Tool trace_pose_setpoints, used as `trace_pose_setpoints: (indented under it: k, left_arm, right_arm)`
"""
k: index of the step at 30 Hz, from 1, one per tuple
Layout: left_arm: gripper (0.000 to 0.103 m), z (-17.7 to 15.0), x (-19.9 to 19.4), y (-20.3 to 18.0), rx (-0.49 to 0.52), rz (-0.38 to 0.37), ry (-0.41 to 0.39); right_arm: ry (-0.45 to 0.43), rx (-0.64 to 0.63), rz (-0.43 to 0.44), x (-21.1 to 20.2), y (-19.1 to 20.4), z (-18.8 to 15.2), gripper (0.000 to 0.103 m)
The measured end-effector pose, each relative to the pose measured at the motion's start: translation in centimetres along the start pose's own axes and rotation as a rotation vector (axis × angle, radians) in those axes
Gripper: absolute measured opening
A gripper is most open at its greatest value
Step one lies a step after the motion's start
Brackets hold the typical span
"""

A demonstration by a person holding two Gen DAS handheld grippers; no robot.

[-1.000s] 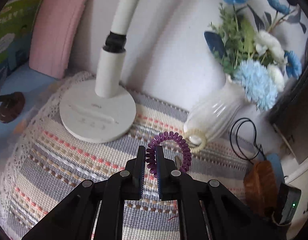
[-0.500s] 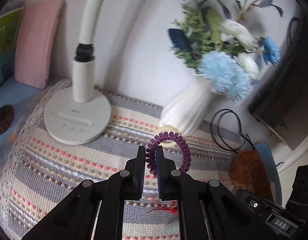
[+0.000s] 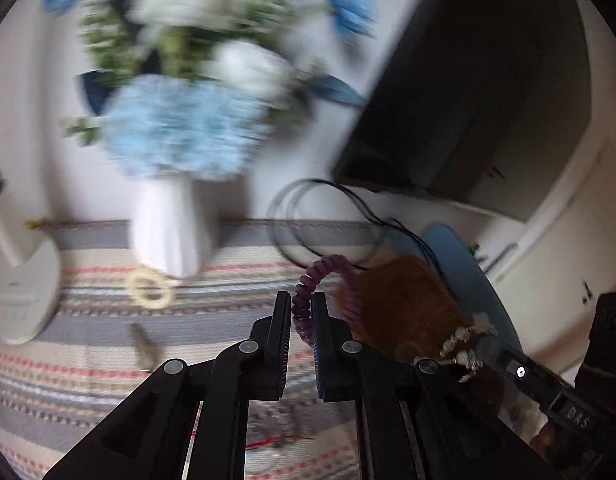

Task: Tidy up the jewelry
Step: 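Carry the purple coil and charm bracelet over the wicker basket with both tools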

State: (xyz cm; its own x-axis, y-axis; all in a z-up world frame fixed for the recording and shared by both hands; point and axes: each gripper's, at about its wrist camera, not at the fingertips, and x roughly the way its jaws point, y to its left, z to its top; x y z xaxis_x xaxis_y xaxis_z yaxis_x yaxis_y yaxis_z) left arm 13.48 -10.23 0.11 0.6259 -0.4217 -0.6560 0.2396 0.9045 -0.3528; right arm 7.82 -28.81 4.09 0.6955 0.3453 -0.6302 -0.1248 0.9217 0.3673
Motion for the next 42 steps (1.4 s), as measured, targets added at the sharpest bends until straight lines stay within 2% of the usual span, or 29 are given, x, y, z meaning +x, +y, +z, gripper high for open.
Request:
trace_pose_setpoints:
  k: [4, 8, 12, 14, 17, 19, 21, 22, 23, 29, 31, 32, 33, 34, 35, 38, 42]
  left_arm:
    - [0.01, -0.4, 2.9, -4.7, 0.103, -0.083, 0.066]
    - [0.01, -1.1, 5.6, -8.3, 0.187, -0.138, 0.129]
    - [0.01, -1.8, 7.5, -9.9, 0.197, -0.17, 0.172]
    - [0.01, -2.2, 7.9, -10.2, 0.197, -0.162, 0.186]
    - [0.01, -2.3, 7.9, -8.5, 0.124, -0.126, 0.165]
    - [0.011, -2.4, 8.0, -6.2, 0.07, -0.052, 0.156]
    - [0.025, -2.5, 8.7, -4.3, 0.074, 0.022, 0.178]
    - [0.04, -2.7, 9.1, -3.3, 0.084, 0.048, 0.198]
    - [0.045, -2.9, 9.5, -2.5, 0.094, 0.066, 0.215]
    - [0.046, -5.4, 13.0, -0.8, 0.181, 0.19, 0.295]
    - [0.046, -6.2, 14.3, -0.8, 0.21, 0.202, 0.313]
    - [0.045, -6.3, 14.8, -0.8, 0.224, 0.214, 0.313]
    - [0.045, -6.6, 14.8, -1.0, 0.251, 0.231, 0.28]
    - [0.033, -6.8, 15.0, -1.1, 0.274, 0.254, 0.257]
    - [0.011, -6.8, 14.9, -1.1, 0.281, 0.251, 0.234]
    - [0.01, -6.3, 14.5, -0.4, 0.226, 0.239, 0.229]
    - [0.01, -4.0, 11.0, 0.7, 0.095, 0.166, 0.153]
  right_arm:
    - [-0.043, 0.068, -0.091, -2.3, -3.3, 0.0, 0.01]
    - [-0.05, 0.137, -0.134, -3.6, -5.9, -1.1, 0.011]
    - [-0.047, 0.189, -0.153, -4.6, -7.9, -2.1, 0.011]
    - [-0.043, 0.201, -0.161, -4.9, -8.5, -2.6, 0.011]
    - [-0.037, 0.215, -0.165, -4.8, -8.8, -3.0, 0.011]
    - [-0.028, 0.222, -0.156, -4.7, -8.8, -3.3, 0.011]
    - [-0.022, 0.221, -0.15, -4.5, -8.6, -3.3, 0.011]
    - [-0.019, 0.22, -0.143, -4.5, -8.5, -3.3, 0.011]
    - [-0.018, 0.22, -0.137, -4.4, -8.4, -3.3, 0.011]
    - [0.0, 0.213, -0.118, -3.5, -7.9, -3.2, 0.011]
    - [0.004, 0.21, -0.118, -3.4, -7.8, -3.3, 0.011]
    - [0.006, 0.211, -0.12, -3.4, -7.8, -3.3, 0.011]
    - [0.006, 0.213, -0.122, -3.3, -7.9, -3.3, 0.011]
    - [0.007, 0.215, -0.125, -3.3, -7.9, -3.3, 0.011]
    - [0.007, 0.217, -0.127, -3.3, -8.0, -3.2, 0.011]
    - [0.009, 0.224, -0.131, -3.3, -8.3, -3.2, 0.011]
    - [0.008, 0.231, -0.124, -3.2, -8.4, -3.2, 0.011]
